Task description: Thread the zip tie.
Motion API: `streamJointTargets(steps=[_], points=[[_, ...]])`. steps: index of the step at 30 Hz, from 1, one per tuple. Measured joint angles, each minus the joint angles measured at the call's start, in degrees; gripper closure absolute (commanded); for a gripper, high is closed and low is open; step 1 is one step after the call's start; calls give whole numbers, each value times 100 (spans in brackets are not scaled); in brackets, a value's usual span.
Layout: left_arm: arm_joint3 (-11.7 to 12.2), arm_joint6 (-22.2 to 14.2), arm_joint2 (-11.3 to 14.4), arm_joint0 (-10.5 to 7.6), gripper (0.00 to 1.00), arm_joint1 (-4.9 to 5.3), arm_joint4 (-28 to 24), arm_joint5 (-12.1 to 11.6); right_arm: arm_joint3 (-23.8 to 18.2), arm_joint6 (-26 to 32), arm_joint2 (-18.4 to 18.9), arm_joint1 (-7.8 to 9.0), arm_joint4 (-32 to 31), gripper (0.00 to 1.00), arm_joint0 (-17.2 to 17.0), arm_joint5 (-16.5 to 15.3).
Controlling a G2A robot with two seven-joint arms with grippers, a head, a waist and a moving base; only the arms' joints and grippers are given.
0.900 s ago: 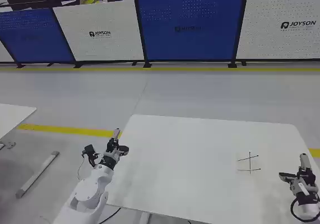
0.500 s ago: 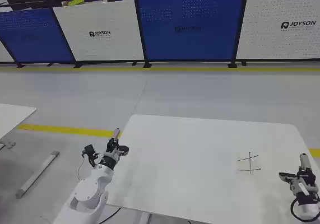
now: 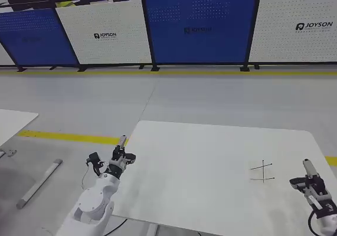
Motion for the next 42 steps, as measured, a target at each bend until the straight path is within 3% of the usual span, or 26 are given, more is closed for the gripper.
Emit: streamJointTargets(steps=[3,16,17,20,24,26,29,33,35,42], points=[[0,0,0,0,0,0,0,0,10,349,94,38,-394,0,102,6],[0,0,0,0,0,0,0,0,-4,383,82,56,-308,0,154,63],[0,0,0,0,0,0,0,0,13,516,128,89,-229,0,268,167],[0,0,0,0,0,0,0,0,157,1626,527,191,-93,0,640,393],[0,0,0,0,0,0,0,0,373,3144,723,293,-112,0,933,131],[0,0,0,0,0,0,0,0,546,3714,723,344,-135,0,1147,189],[0,0,0,0,0,0,0,0,919,4514,509,421,-311,0,1694,538],[0,0,0,0,0,0,0,0,1613,5431,-136,484,-825,0,2558,1013],[0,0,0,0,0,0,0,0,1767,5421,-282,483,-931,0,2756,1129],[0,0,0,0,0,0,0,0,1752,5303,-244,481,-915,0,2725,1120]])
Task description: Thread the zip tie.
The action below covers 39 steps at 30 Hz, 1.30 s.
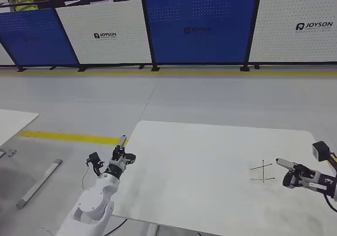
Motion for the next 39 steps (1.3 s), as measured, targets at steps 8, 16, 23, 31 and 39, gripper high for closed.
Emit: streamJointTargets(steps=[8,16,23,31,39], points=[[0,0,0,0,0,0,0,0,188,169,-6,23,148,0,85,81],[0,0,0,0,0,0,0,0,1747,673,-1150,355,1058,0,1196,434],[0,0,0,0,0,0,0,0,2307,673,-2219,579,1187,0,1763,298],[0,0,0,0,0,0,0,0,2312,673,-2216,579,1190,0,1766,301],[0,0,0,0,0,0,0,0,2483,656,-1982,636,1362,0,1723,-311]])
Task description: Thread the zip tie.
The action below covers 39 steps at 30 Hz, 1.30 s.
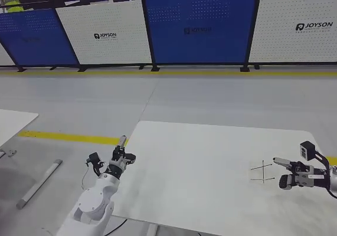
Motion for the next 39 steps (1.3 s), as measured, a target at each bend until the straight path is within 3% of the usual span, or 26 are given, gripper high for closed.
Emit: streamJointTargets(steps=[5,19,24,29,32,36,39], points=[[0,0,0,0,0,0,0,0,144,18,-247,40,227,0,88,-418],[0,0,0,0,0,0,0,0,150,16,-260,45,243,0,99,-456],[0,0,0,0,0,0,0,0,-19,-115,-169,99,-59,0,68,-1227],[0,0,0,0,0,0,0,0,-72,-308,-202,130,-542,0,110,-1575],[0,0,0,0,0,0,0,0,14,-363,-333,110,-720,0,205,-1586],[0,0,0,0,0,0,0,0,321,-720,-642,18,-940,0,450,-1376],[0,0,0,0,0,0,0,0,332,-745,-642,15,-945,0,460,-1363]])
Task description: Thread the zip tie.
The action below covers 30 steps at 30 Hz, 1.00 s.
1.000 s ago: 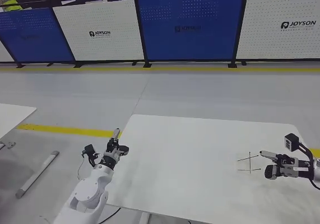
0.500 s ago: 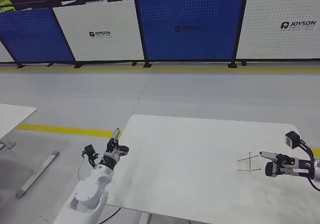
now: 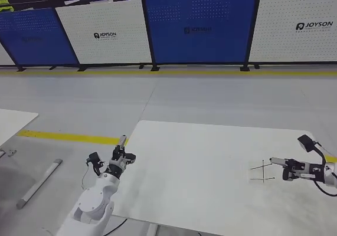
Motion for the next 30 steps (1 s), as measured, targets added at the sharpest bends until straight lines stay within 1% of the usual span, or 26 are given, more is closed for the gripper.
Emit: streamJointTargets(steps=[9,10,13,18,21,30], points=[[0,0,0,0,0,0,0,0,-2,10,1,1,3,0,-4,-3],[0,0,0,0,0,0,0,0,14,-27,-28,-5,-34,0,0,35],[0,0,0,0,0,0,0,0,124,-211,-261,-67,-293,0,110,391],[0,0,0,0,0,0,0,0,462,-269,-568,-175,-425,0,361,831],[0,0,0,0,0,0,0,0,557,-287,-636,-199,-467,0,424,871],[0,0,0,0,0,0,0,0,544,-281,-636,-198,-468,0,414,862]])
